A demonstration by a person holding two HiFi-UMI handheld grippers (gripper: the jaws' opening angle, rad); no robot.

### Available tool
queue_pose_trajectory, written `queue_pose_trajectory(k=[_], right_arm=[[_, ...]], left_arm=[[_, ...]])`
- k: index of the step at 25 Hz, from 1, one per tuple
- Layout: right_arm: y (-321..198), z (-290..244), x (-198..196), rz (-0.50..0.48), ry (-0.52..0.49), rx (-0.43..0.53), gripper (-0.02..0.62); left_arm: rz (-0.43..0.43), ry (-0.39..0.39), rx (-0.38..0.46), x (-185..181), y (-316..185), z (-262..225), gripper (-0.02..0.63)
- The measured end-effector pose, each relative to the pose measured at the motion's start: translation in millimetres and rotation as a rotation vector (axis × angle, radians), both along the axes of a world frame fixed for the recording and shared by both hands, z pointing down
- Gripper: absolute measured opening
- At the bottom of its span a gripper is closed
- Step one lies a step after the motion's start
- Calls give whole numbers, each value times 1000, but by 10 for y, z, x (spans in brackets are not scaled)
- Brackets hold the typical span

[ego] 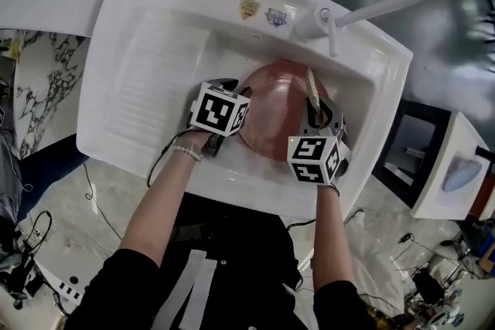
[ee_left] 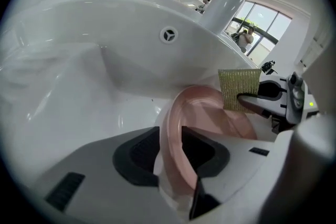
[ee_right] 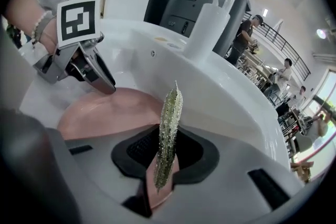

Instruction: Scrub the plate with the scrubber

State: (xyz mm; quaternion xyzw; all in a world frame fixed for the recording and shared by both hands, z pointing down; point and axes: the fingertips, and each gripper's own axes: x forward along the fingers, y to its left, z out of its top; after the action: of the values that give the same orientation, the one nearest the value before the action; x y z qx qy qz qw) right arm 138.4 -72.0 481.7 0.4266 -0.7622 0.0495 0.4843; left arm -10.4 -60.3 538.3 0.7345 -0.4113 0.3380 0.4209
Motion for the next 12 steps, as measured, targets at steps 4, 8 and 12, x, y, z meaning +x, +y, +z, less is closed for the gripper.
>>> queue_pose_trajectory(k=[4, 8, 12], right_arm=[[-16, 90, -31, -41, 73, -10, 77], [-33, 176, -123, -101, 125, -7, 77], [-73, 254, -192, -119, 140, -12, 76]], left_arm=[[19, 18, -27, 56, 26, 84, 126], [2, 17, -51, -2, 22, 126, 76], [-3, 39, -62, 6, 19, 138, 25]])
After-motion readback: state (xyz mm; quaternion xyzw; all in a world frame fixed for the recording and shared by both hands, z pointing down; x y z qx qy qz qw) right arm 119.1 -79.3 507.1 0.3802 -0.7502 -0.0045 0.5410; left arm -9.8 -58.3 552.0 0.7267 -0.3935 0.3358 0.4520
